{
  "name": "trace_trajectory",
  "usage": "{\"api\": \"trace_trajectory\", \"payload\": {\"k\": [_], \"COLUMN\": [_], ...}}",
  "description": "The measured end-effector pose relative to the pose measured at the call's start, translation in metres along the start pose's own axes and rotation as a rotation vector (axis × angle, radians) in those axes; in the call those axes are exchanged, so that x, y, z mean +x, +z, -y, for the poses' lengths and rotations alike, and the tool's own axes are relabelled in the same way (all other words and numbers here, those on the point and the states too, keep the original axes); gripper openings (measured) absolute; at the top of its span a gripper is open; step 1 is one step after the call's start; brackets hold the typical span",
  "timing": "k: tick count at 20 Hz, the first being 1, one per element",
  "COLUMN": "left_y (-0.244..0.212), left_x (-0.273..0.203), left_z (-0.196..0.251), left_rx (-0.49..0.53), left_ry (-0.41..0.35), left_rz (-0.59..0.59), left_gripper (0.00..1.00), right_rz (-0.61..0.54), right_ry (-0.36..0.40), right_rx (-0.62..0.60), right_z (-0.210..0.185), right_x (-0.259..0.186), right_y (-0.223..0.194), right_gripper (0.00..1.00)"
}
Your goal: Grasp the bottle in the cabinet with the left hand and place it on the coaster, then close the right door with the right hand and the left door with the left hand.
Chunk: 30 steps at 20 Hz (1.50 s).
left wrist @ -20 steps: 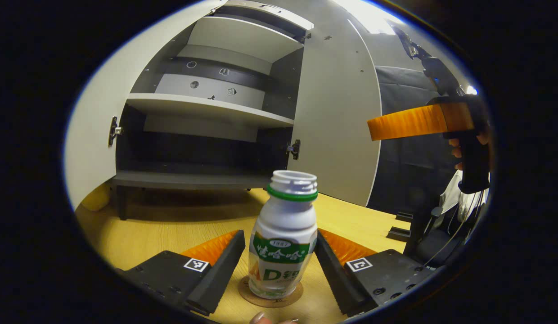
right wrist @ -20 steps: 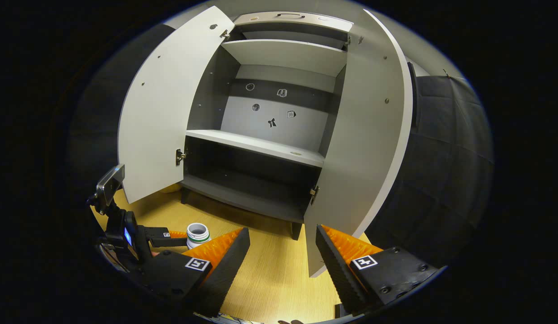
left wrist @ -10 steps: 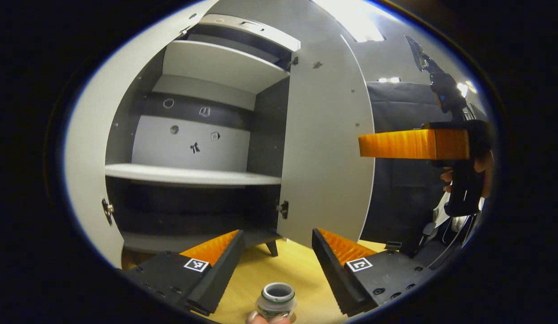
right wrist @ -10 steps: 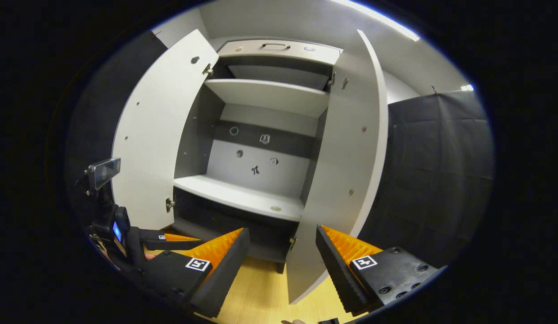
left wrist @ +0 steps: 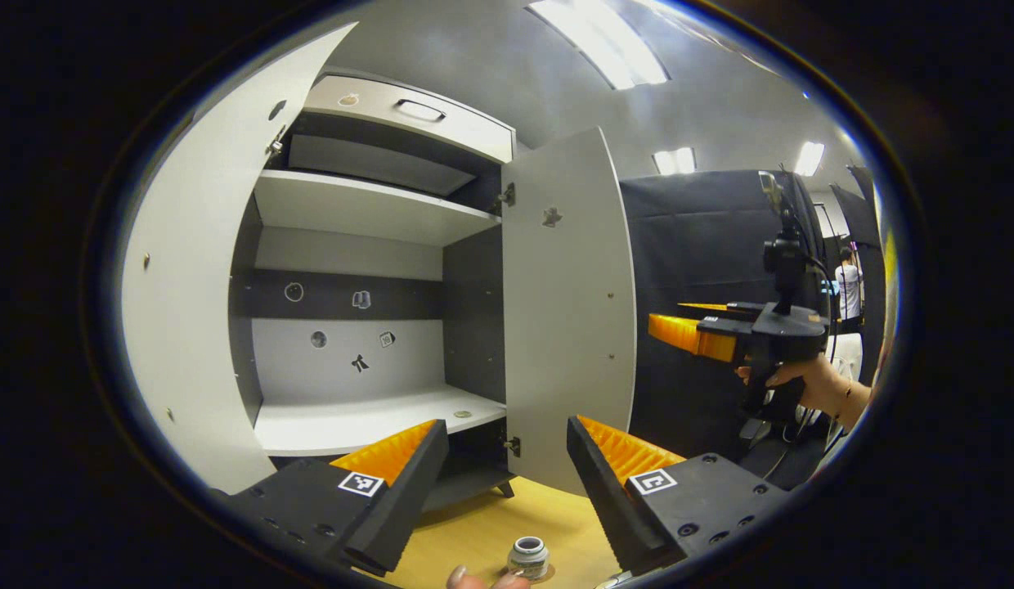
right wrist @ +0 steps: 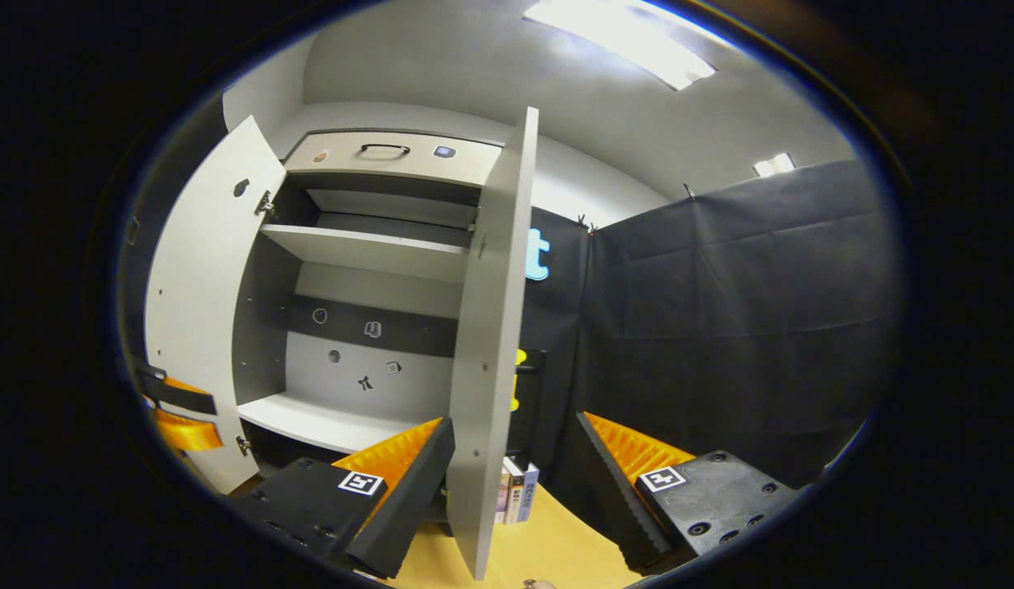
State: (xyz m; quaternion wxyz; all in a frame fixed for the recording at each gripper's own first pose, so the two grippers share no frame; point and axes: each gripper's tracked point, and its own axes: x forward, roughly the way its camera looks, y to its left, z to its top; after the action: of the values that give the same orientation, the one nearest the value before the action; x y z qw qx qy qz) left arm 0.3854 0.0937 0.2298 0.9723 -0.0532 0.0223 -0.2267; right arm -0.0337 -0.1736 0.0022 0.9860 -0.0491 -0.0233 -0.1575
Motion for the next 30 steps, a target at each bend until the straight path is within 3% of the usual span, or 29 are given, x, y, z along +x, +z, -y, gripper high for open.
{"api": "trace_trajectory", "payload": {"k": [3, 7, 14, 19, 24, 30], "left_y": [0.019, 0.029, 0.037, 0.049, 0.055, 0.049], "left_x": [-0.027, -0.055, -0.092, -0.138, -0.171, -0.185], "left_z": [-0.029, -0.055, -0.07, -0.086, -0.102, -0.121], "left_rx": [0.019, 0.031, -0.022, 0.041, 0.083, 0.065], "left_ry": [0.145, 0.38, 0.623, 0.807, 0.924, 0.944], "left_rz": [0.011, 0.006, 0.031, 0.02, -0.027, -0.023], "left_gripper": [0.93, 0.94, 0.95, 0.95, 0.95, 0.95], "right_rz": [0.023, 0.03, -0.008, -0.007, -0.021, -0.006], "right_ry": [-0.014, 0.078, 0.265, 0.377, 0.484, 0.551], "right_rx": [0.015, 0.057, 0.101, 0.109, 0.176, 0.154], "right_z": [0.024, 0.031, 0.028, 0.013, -0.021, -0.082], "right_x": [0.017, 0.04, 0.066, 0.075, 0.068, 0.062], "right_y": [0.007, 0.002, -0.012, -0.02, -0.018, -0.012], "right_gripper": [0.97, 0.97, 0.97, 0.95, 0.95, 0.95]}}
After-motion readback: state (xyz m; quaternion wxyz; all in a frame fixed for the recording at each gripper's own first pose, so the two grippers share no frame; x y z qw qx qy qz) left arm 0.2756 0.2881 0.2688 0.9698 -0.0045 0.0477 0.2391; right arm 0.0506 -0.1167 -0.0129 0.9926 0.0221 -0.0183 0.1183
